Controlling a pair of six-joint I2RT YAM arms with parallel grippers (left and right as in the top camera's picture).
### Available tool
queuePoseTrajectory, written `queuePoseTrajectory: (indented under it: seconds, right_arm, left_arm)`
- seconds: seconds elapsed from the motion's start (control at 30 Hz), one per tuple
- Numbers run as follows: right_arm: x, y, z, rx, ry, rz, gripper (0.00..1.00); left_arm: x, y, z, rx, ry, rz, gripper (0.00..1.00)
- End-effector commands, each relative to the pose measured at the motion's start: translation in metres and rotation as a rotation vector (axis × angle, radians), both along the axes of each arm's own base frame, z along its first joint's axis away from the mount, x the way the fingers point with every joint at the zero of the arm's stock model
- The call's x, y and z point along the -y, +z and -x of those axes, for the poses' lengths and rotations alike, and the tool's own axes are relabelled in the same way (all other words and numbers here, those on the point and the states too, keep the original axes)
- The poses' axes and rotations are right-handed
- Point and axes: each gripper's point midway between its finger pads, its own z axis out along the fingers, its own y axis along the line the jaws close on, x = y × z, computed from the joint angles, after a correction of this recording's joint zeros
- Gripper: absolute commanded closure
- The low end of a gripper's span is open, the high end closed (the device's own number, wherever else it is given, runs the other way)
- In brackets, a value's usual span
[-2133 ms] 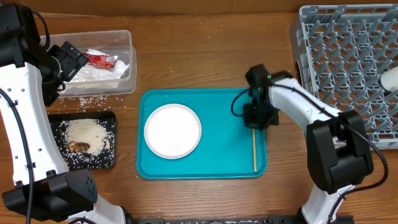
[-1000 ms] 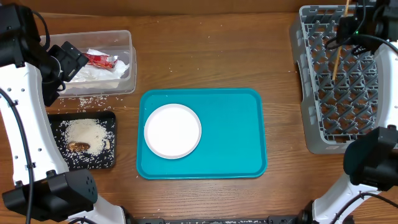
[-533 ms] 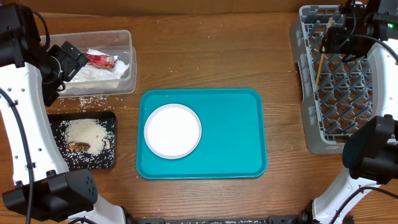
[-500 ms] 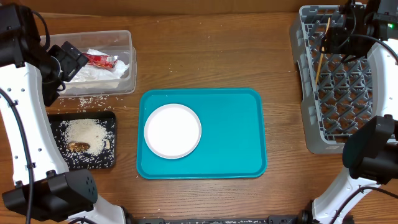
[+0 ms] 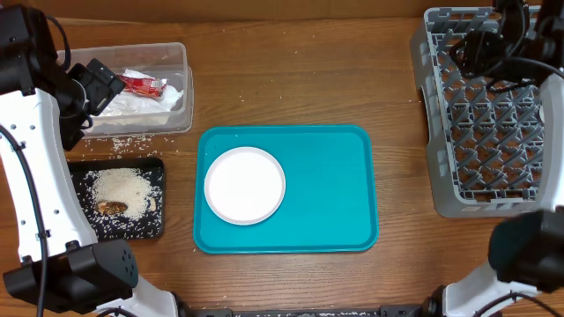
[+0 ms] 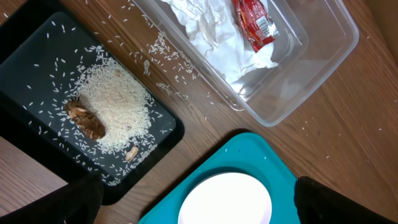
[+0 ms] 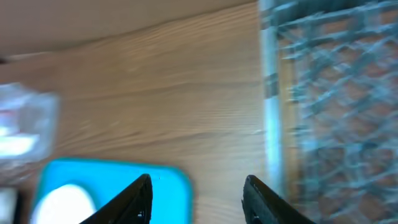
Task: Sort waste into correct bins and load items into the dishwasher
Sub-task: 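Carry the second chopstick with the right gripper into the rack, then reach the right gripper to the white plate rim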
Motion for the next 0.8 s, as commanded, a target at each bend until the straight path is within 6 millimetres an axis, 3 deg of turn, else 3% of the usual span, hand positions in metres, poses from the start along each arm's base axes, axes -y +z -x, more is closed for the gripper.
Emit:
queuePoseTrajectory:
  seconds: [0.0, 0.2, 0.33, 0.37, 0.4, 0.6, 0.77]
  right_arm:
    - [-0.061, 0.027, 0.026, -0.008, 0.162, -0.219, 0.51]
    - [-0.139, 0.015, 0.067, -0.142, 0.376, -0.232, 0.52]
    - [-0.219, 0.014, 0.101, -0.17, 0.591, -0.204, 0.47]
    - [-0.233, 0.012, 0.108, -0.171, 0.628, -0.178, 0.36]
    - [-0.247, 0.007, 0.115, -0.174, 0.656, -0.137, 0.01]
    - [-0.299, -0.018, 0.136, -0.176, 0.625, 0.12, 0.0]
    - [-0.338, -0.022, 0.148, -0.119, 0.574, 0.2, 0.0]
  left_arm:
    - [0.002, -0.004, -0.003, -0.009, 0.002, 0.007, 0.0]
    - [0.002, -0.004, -0.003, -0.009, 0.002, 0.007, 0.0]
    - [0.002, -0.004, -0.003, -0.009, 0.002, 0.007, 0.0]
    - [0.002, -0.004, -0.003, -0.009, 0.002, 0.006, 0.0]
    - [0.002, -0.004, -0.003, -0.009, 0.002, 0.006, 0.0]
    - [0.002, -0.004, -0.003, -0.009, 0.002, 0.006, 0.0]
    - [0.002, -0.004, -0.003, -0.009, 0.002, 0.007, 0.0]
